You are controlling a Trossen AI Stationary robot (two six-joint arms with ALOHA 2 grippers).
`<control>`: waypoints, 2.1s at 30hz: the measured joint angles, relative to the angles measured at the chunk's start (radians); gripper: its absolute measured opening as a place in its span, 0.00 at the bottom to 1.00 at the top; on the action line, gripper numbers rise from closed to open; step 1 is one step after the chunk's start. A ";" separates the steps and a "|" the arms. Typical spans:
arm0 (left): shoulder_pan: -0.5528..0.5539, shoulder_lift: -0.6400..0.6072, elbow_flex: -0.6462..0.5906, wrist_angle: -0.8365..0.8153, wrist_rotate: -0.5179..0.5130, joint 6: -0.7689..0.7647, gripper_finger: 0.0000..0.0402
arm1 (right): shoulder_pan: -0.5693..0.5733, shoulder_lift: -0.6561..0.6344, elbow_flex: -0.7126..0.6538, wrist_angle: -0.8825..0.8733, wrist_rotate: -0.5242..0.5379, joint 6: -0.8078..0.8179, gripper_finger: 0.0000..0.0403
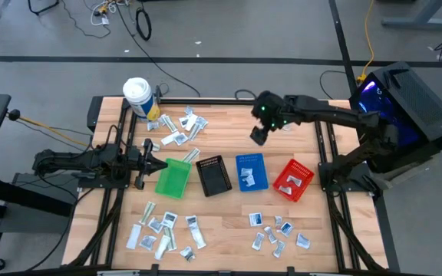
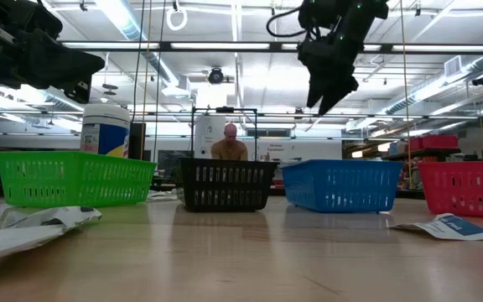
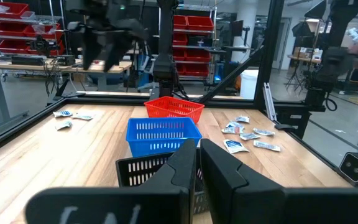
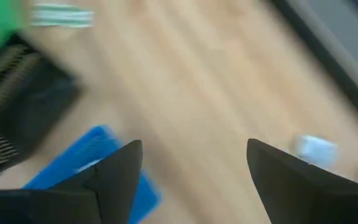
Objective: Pick & Place First Aid Supplies
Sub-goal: Put the alcohol pad into the blue basket
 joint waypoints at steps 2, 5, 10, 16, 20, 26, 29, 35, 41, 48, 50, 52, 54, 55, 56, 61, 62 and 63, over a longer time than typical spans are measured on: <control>0.000 0.000 0.000 0.000 0.000 0.000 0.08 | -0.029 0.000 0.000 -0.004 0.069 -0.012 0.72; 0.000 0.000 0.000 0.000 0.000 0.000 0.08 | -0.078 0.000 0.000 -0.006 0.135 -0.017 0.72; 0.000 0.000 0.000 0.000 0.000 0.000 0.08 | -0.163 0.019 0.000 -0.007 0.148 -0.022 0.72; 0.000 0.000 0.000 0.000 0.000 0.000 0.08 | -0.230 0.046 0.000 0.001 0.140 -0.022 0.72; 0.000 0.000 0.000 0.000 0.000 0.000 0.08 | -0.264 0.060 0.000 -0.003 0.127 0.026 0.72; 0.000 0.000 0.000 0.000 0.000 0.000 0.08 | -0.327 0.091 0.000 -0.062 0.058 0.092 0.75; 0.000 0.000 0.000 0.000 0.000 0.000 0.08 | -0.351 0.117 0.000 -0.073 0.013 0.106 0.78; 0.000 0.000 0.000 0.000 0.000 0.000 0.08 | -0.387 0.187 0.000 -0.073 0.003 0.052 0.83; 0.000 0.000 0.000 0.000 0.000 0.000 0.08 | -0.409 0.269 0.000 -0.030 -0.041 -0.015 0.83; 0.000 0.000 0.000 0.000 0.000 0.000 0.08 | -0.426 0.354 0.000 -0.005 -0.046 -0.073 0.83; 0.000 0.000 0.000 0.000 0.000 0.000 0.08 | -0.434 0.371 0.000 -0.004 -0.045 -0.081 0.83; 0.000 0.000 0.000 0.000 0.000 0.000 0.08 | -0.442 0.389 0.000 0.005 -0.045 -0.090 0.83; 0.000 0.000 0.000 0.000 0.000 0.000 0.08 | -0.448 0.399 0.000 0.013 -0.045 -0.106 0.83; 0.000 0.000 0.000 0.000 0.000 0.000 0.08 | -0.450 0.403 0.000 0.020 -0.045 -0.112 0.83; 0.000 0.000 0.000 0.000 0.000 0.000 0.08 | -0.453 0.407 0.000 0.028 -0.045 -0.120 0.83; 0.000 0.000 0.000 0.000 0.000 0.000 0.08 | -0.467 0.430 0.000 0.034 -0.047 -0.128 0.83; 0.000 0.000 0.000 0.000 0.000 0.000 0.08 | -0.469 0.434 0.000 0.034 -0.047 -0.128 0.83; 0.000 0.000 0.000 0.000 0.000 0.000 0.08 | -0.470 0.438 0.000 0.036 -0.047 -0.128 0.83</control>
